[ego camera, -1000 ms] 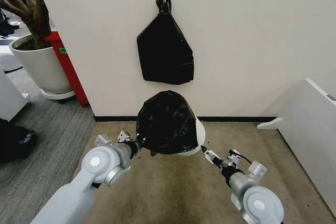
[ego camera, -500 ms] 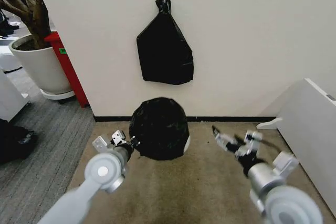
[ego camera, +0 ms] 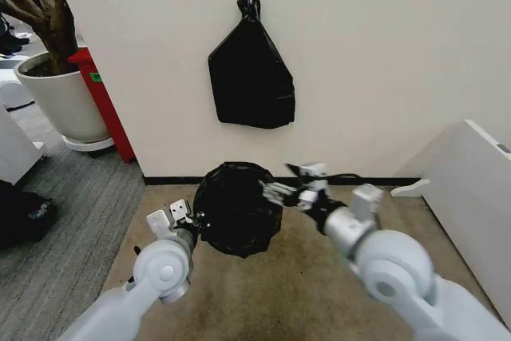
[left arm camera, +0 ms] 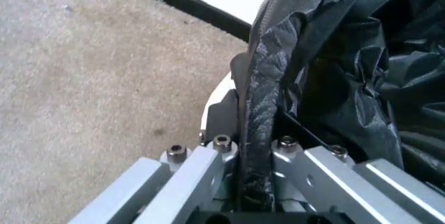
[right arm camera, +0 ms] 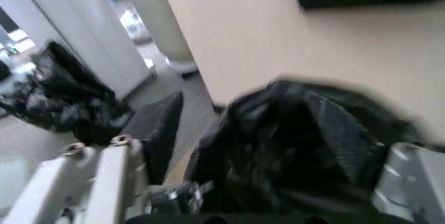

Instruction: Place the garbage bag over the trash bin.

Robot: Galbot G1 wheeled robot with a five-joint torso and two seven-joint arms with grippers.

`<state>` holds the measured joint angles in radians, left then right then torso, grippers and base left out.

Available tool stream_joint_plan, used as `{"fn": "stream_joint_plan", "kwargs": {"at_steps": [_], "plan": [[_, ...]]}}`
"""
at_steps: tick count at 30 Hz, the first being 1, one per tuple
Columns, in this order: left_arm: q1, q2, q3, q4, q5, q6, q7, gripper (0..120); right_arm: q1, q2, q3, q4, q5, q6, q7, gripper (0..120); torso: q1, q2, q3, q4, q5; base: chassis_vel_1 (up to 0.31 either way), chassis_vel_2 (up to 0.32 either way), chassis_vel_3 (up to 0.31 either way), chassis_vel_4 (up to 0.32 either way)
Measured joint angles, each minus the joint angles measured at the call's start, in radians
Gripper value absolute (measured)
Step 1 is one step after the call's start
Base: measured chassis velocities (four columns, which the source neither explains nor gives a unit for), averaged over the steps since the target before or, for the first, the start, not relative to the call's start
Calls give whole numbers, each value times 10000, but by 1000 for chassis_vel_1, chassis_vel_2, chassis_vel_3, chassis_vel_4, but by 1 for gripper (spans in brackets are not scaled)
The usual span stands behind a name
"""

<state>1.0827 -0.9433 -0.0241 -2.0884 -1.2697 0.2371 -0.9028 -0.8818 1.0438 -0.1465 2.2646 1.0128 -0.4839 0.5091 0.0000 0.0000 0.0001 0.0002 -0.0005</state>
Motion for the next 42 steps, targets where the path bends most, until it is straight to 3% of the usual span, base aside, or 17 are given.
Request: {"fn": "stream_joint_plan", "kwargs": {"at_steps": [3, 4, 8, 17, 28, 42], "plan": [[-70, -54, 205, -3, 320, -38, 30, 1, 563, 760, -915, -703, 788, -222, 1903, 49, 0, 0, 1, -2, 2, 0, 0, 0, 0], [-70, -54, 205, -3, 320, -38, 30, 1, 563, 760, -915, -703, 788, -222, 1903, 49, 0, 0, 1, -2, 2, 0, 0, 0, 0], [-64, -63, 331, -9, 954, -91, 235, 1, 1277, 1611, -1305, -1426, 2414, -331, 4487, 32, 0, 0, 0, 0, 2, 0, 0, 0, 0], [120, -134, 341, -39, 1693, -171, 496, 1, 1755, 2277, -1285, -2376, 3779, 188, 6211, 0, 0, 0, 0, -3, 1, 0, 0, 0, 0], [179, -247, 427, -168, 2228, -207, 718, 1, 2133, 3484, -1230, -3794, 4290, 659, 7307, 0, 0, 0, -1, -2, 3, 0, 0, 0, 0], [328, -157, 416, -725, 2139, -392, 1169, 1, 2633, 4567, -1206, -6647, 3171, 1336, 7646, 0, 0, 0, 0, 0, 5, 0, 0, 0, 0]]}}
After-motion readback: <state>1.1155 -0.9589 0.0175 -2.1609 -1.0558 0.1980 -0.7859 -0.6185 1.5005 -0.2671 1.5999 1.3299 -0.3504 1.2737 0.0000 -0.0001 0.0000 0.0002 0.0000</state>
